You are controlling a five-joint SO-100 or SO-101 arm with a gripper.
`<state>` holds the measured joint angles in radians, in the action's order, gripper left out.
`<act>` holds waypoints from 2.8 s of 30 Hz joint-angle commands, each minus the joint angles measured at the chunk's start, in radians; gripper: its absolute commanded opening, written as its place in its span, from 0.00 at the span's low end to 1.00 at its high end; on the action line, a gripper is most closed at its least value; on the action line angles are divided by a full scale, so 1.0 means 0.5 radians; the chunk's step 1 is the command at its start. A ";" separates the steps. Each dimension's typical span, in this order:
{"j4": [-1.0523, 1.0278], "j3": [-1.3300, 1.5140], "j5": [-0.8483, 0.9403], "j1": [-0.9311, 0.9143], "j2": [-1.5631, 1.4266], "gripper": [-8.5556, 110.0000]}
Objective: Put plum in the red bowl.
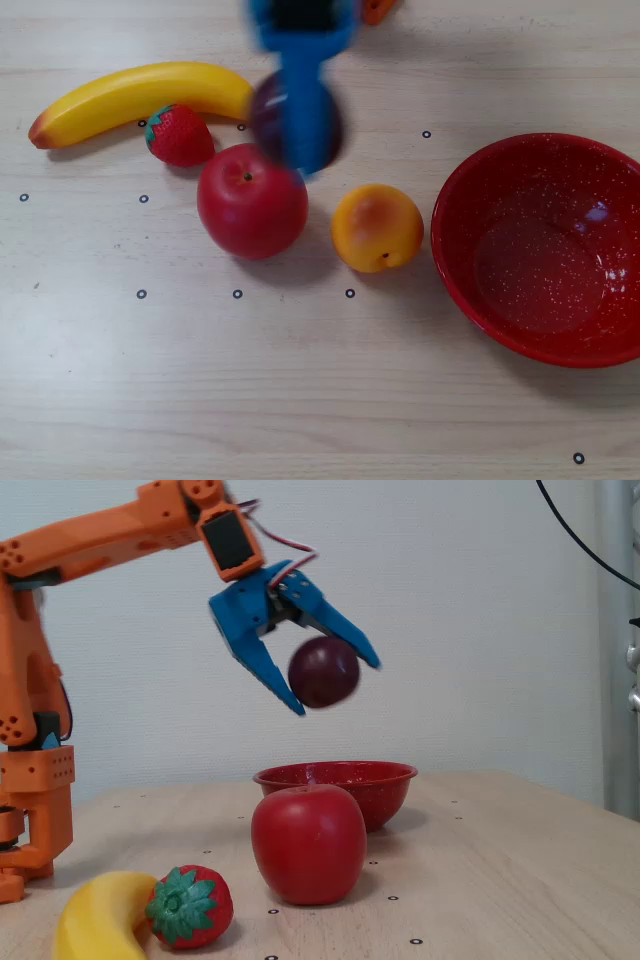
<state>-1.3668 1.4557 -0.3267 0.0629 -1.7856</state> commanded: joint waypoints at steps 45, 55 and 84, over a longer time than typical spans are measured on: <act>-0.479 -1.494 -0.120 -0.960 1.660 0.31; -0.589 -1.592 -0.098 -0.954 1.617 0.51; 0.518 0.742 0.181 -0.255 -0.850 0.07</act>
<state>-1.1950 1.7641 -0.2654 -0.1028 -2.0939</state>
